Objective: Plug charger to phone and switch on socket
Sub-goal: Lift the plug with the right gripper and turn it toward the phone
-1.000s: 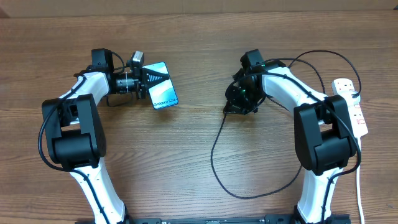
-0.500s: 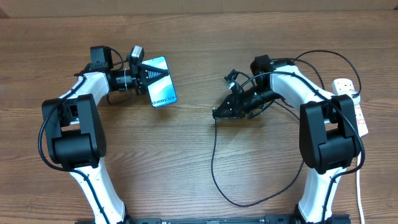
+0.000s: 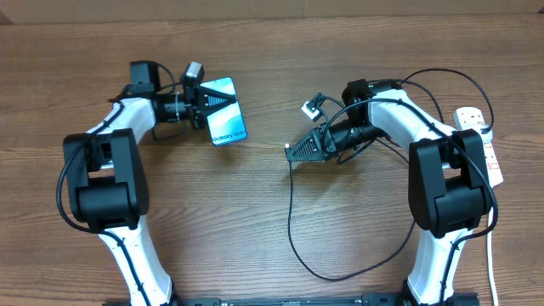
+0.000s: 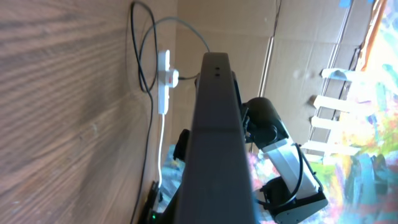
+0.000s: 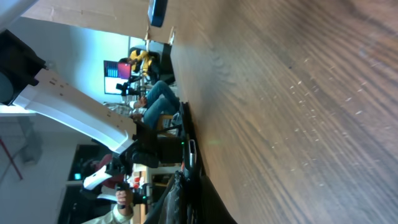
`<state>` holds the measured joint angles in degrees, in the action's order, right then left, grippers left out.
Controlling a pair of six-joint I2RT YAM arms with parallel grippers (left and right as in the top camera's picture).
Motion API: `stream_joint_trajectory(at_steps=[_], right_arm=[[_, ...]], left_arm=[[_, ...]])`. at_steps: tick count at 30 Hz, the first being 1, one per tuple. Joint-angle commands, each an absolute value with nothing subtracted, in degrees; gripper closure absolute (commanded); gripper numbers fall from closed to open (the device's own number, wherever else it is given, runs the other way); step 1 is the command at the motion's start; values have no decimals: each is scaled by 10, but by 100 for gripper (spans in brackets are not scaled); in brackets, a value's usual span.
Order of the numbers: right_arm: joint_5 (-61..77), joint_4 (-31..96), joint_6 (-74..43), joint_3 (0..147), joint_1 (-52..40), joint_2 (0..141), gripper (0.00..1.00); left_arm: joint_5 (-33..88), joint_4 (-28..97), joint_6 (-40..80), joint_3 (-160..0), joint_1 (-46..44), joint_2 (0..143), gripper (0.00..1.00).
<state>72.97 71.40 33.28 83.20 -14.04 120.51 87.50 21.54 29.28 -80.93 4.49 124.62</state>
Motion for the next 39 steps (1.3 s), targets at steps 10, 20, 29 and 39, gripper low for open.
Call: stream_joint_trajectory(at_steps=[10,20,29,39], right_arm=[[748,742,346,831,-175,1209,96],[777,738,346,831,-193,1209,96],[777,743,346,831,-208,1209,96],[777,745,346,831,-209,1209,96]], left_arm=[[895,130,378,-825,-6,1224,96],[879,131,380,-825,-23,1224,96],[880,132,380,-825,-24,1224,96],[867,132,379,-825,-43,1224,96]])
